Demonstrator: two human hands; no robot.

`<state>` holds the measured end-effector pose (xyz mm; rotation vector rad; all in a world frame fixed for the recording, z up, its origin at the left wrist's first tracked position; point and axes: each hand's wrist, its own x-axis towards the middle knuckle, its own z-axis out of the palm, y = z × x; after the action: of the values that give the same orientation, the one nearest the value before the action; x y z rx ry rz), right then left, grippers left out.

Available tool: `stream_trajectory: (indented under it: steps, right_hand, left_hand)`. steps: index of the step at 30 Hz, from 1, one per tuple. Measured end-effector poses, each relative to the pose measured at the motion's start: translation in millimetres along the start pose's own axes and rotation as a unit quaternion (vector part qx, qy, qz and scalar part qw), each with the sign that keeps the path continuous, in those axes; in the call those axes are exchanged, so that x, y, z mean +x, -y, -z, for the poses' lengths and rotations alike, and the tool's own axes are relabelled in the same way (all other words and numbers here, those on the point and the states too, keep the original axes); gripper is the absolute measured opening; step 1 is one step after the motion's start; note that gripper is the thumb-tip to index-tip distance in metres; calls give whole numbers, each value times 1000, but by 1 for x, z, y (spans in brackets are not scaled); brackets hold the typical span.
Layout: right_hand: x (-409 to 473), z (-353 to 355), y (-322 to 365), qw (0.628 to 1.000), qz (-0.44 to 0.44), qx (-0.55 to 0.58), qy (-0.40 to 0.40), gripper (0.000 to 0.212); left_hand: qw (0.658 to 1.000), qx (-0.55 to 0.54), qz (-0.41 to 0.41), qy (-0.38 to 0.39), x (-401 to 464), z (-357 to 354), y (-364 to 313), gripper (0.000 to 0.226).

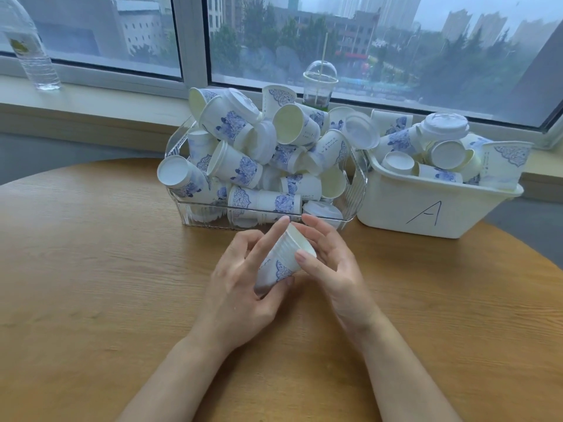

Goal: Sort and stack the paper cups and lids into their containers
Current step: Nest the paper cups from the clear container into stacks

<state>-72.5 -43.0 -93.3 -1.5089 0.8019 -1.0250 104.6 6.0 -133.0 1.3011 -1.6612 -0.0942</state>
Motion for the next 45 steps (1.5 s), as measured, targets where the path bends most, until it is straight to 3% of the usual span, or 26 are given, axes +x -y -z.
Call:
stream_trajectory:
  steps: [2,5,11,14,18,22,30,33,38,43,45]
  right_hand:
    - [-2,-2,3,1000,14,4,-5,56]
    - [6,-3,9,995,55,-34,-71,55]
    - [75,4,47,930,178,-285,-149,61]
    - [117,5,72,886,210,-388,-144,69]
    - [156,0,86,847,176,-494,-84,81]
    - [172,-2,85,836,155,-525,-46,84]
    - [183,0,80,820,176,-537,-87,70]
    - [178,3,78,825,202,-513,-122,67]
    - [134,11,73,870,260,-359,-215,65]
    - [57,6,40,954,181,-55,-234,63]
    - [37,1,25,961,116,106,-226,66]
  left_hand:
    - [1000,-1,15,-13,0,0,1,82]
    - [996,-30,53,-57,2,-1,4,78]
    - [987,-55,107,-103,6,4,2,82]
    - [988,-62,106,-98,6,4,2,84]
    - [988,-69,106,-94,6,4,3,86]
    - [988,-66,105,-92,5,4,3,87]
    - [989,-61,100,-92,5,3,5,87]
    - [990,-55,98,-90,5,3,4,87]
    - [990,-49,106,-83,5,2,3,89]
    - [991,-34,104,-82,5,2,2,92]
    - [991,-32,104,-82,4,2,1,93]
